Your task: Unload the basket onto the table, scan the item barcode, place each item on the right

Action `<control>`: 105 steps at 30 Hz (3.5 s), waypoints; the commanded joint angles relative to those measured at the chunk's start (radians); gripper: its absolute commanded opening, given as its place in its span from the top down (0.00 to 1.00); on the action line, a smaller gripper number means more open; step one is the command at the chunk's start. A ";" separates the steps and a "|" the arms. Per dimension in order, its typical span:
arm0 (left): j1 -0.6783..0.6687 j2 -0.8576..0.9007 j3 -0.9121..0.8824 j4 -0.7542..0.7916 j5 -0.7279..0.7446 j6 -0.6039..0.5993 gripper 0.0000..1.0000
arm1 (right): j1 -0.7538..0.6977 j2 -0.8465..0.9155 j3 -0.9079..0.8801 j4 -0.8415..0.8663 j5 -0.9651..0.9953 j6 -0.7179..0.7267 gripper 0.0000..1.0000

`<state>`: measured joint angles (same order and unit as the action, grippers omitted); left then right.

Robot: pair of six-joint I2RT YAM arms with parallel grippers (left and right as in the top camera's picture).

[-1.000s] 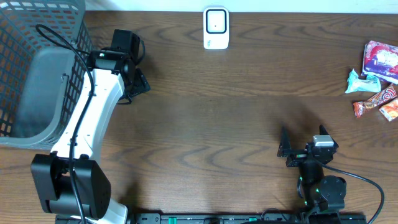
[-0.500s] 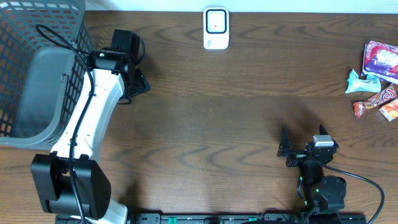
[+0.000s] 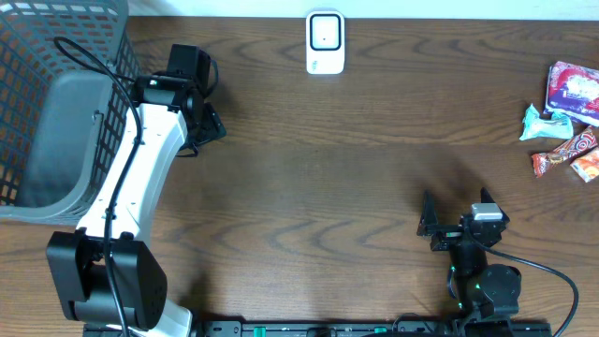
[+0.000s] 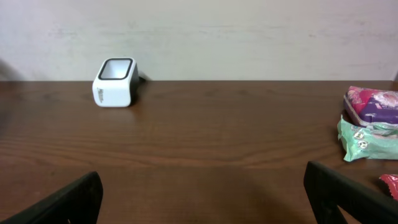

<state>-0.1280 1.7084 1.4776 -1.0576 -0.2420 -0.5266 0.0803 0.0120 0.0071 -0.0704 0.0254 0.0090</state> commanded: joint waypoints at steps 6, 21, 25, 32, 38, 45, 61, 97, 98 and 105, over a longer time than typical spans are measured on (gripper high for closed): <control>-0.007 -0.038 -0.002 -0.015 0.050 -0.005 0.02 | -0.007 -0.006 -0.002 -0.004 -0.005 -0.017 0.01; -0.094 -0.403 -0.439 0.476 0.215 0.204 0.02 | -0.007 -0.006 -0.002 -0.004 -0.005 -0.017 0.01; -0.094 -0.586 -0.667 0.718 0.337 0.318 0.02 | -0.007 -0.006 -0.002 -0.004 -0.005 -0.017 0.01; -0.091 -0.983 -0.951 0.813 0.301 0.332 0.02 | -0.007 -0.006 -0.002 -0.004 -0.005 -0.017 0.01; -0.091 -1.229 -1.022 0.753 0.302 0.332 0.02 | -0.007 -0.006 -0.002 -0.004 -0.005 -0.017 0.01; -0.091 -1.296 -1.050 0.707 0.301 0.333 0.02 | -0.007 -0.006 -0.002 -0.004 -0.005 -0.017 0.01; 0.045 -1.600 -1.283 0.837 0.352 0.339 0.02 | -0.007 -0.006 -0.002 -0.004 -0.005 -0.017 0.01; 0.102 -1.707 -1.474 1.125 0.361 0.339 0.02 | -0.007 -0.006 -0.002 -0.004 -0.005 -0.017 0.01; 0.102 -1.707 -1.474 1.098 0.361 0.340 0.02 | -0.007 -0.006 -0.002 -0.004 -0.005 -0.017 0.01; 0.105 -1.707 -1.474 0.995 0.358 0.339 0.02 | -0.007 -0.006 -0.002 -0.004 -0.005 -0.017 0.01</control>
<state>-0.0277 0.0101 0.0135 -0.0177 0.1013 -0.2047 0.0803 0.0116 0.0071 -0.0704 0.0216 0.0055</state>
